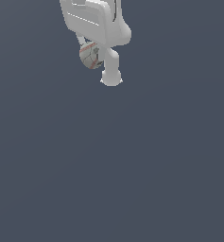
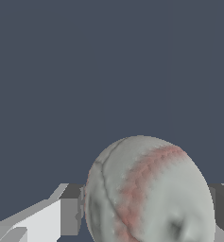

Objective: Pick up the object and move it to a goal position.

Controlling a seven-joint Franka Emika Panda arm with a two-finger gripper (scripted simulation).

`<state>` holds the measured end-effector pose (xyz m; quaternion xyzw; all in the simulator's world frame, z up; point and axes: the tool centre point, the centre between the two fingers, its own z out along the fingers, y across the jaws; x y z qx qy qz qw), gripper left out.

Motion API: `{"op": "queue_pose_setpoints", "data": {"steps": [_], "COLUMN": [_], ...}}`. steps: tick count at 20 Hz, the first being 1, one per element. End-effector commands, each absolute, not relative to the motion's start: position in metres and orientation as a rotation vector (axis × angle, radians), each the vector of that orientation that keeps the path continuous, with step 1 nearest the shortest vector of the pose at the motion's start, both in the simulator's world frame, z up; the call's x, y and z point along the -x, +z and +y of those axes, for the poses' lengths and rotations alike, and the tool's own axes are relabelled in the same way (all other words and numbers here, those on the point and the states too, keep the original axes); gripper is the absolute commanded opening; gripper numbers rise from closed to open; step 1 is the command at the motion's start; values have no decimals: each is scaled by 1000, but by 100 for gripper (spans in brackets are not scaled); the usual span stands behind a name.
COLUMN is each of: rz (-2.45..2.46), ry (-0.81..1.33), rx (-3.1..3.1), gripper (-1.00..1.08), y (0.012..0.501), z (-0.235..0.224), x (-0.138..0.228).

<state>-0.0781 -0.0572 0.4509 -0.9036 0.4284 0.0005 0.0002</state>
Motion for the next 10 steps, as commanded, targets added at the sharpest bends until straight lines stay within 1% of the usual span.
{"op": "queue_pose_setpoints", "data": {"steps": [1,5,10], "rz": [1345,1344,1343], "ry": [1,0,0], "rx": [2839,2840,2840], "gripper": [-100,-100,-100], "y": [469,488,499], "z": [-61,-66,-69], "x": [83,88,91]}}
